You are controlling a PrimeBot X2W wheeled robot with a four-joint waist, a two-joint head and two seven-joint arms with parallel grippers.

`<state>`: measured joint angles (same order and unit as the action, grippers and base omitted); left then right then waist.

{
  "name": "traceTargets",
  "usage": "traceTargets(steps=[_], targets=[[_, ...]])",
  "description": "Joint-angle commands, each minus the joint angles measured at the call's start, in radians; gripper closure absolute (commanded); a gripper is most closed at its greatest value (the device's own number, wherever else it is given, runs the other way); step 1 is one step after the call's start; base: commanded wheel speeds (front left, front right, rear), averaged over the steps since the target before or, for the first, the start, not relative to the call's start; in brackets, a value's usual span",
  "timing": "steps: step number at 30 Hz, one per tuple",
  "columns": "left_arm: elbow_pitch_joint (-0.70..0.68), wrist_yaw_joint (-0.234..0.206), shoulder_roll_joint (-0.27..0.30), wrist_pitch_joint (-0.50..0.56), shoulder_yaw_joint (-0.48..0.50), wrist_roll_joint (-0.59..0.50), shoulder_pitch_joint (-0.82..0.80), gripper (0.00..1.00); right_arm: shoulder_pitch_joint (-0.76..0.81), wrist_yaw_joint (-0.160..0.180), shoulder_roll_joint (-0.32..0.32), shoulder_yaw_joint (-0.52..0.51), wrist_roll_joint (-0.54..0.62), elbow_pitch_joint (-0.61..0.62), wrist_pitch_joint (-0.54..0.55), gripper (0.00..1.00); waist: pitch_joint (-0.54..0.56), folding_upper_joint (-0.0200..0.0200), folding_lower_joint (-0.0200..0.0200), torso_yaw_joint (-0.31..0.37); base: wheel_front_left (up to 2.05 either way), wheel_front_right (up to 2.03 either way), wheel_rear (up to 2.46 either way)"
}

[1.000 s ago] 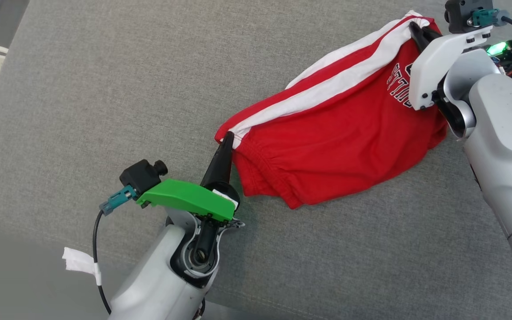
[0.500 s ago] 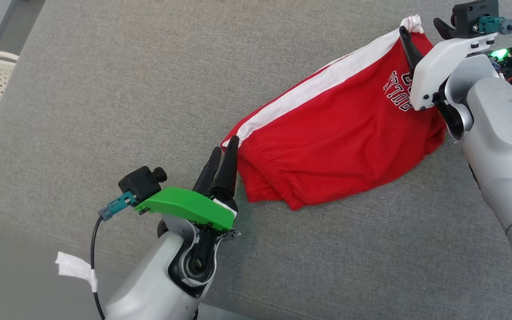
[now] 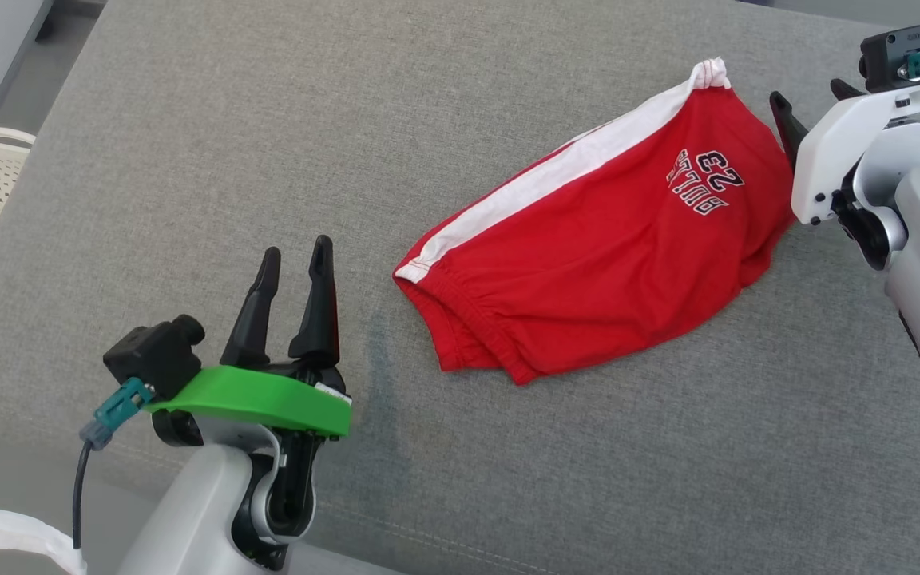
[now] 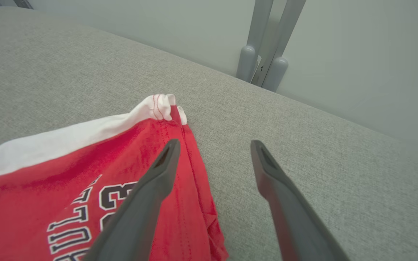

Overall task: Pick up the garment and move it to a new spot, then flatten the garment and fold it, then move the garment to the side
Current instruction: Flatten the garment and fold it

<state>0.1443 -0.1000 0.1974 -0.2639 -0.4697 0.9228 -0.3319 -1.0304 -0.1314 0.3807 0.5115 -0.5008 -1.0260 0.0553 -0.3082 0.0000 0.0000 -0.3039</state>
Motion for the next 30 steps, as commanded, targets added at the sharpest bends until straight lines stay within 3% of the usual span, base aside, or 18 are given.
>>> traceTargets(steps=[1, 14, 15, 16, 18, 19, 30], targets=[[-0.012, -0.007, -0.004, 0.0, 0.009, -0.021, 0.018, 0.0, 0.011, 0.002, 0.006, 0.008, -0.017, -0.006, 0.014, 0.0, -0.01, 0.0, 0.0, -0.011, 0.0, 0.0, 0.0], [-0.063, -0.011, -0.009, 0.0, 0.075, -0.079, 0.071, 0.0, 0.082, 0.001, 0.014, 0.088, -0.131, -0.043, 0.214, 0.0, -0.024, 0.0, 0.0, -0.053, 0.0, 0.0, 0.0], [-0.064, -0.012, -0.008, 0.0, 0.079, -0.081, 0.074, 0.0, 0.088, 0.001, 0.016, 0.097, -0.138, -0.034, 0.224, 0.2, -0.022, 0.0, 0.0, -0.052, 0.0, 0.0, 0.0], [-0.064, -0.012, -0.007, 0.0, 0.082, -0.083, 0.077, 0.0, 0.093, 0.001, 0.021, 0.107, -0.146, -0.025, 0.233, 0.54, -0.02, 0.0, 0.0, -0.05, 0.0, 0.0, 0.0], [-0.068, -0.014, -0.007, 0.0, 0.088, -0.085, 0.078, 0.0, 0.1, 0.001, 0.028, 0.125, -0.157, -0.01, 0.247, 0.96, -0.017, 0.0, 0.0, -0.047, 0.0, 0.0, 0.0], [-0.069, -0.014, -0.007, 0.0, 0.09, -0.086, 0.078, 0.0, 0.101, 0.001, 0.031, 0.131, -0.16, -0.003, 0.245, 1.0, -0.015, 0.0, 0.0, -0.044, 0.0, 0.0, 0.0], [-0.069, -0.016, 0.016, 0.004, 0.086, -0.107, 0.069, 0.0, 0.127, 0.001, 0.002, 0.11, -0.227, 0.049, 0.069, 1.0, 0.028, 0.0, 0.0, 0.047, 0.0, 0.0, 0.0]])
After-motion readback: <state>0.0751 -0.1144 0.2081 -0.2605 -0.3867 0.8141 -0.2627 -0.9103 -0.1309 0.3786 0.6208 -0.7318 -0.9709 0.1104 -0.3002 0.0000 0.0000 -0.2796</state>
